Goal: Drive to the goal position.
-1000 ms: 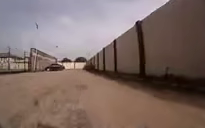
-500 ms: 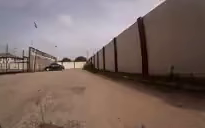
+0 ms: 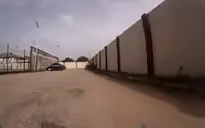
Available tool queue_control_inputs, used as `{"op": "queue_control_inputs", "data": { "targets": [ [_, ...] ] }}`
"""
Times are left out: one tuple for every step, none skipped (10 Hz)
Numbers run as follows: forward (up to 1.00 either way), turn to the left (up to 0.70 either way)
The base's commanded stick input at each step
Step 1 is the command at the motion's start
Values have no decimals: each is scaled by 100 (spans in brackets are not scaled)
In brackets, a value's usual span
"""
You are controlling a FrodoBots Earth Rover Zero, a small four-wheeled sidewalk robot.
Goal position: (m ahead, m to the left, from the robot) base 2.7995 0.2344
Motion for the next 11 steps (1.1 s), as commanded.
{"op": "queue_control_inputs", "data": {
  "targets": [
    [70,0],
    [70,0],
    [70,0],
    [70,0],
    [70,0],
    [70,0],
    [70,0],
    [70,0],
    [70,0],
    [70,0],
    [70,35]
  ]
}}
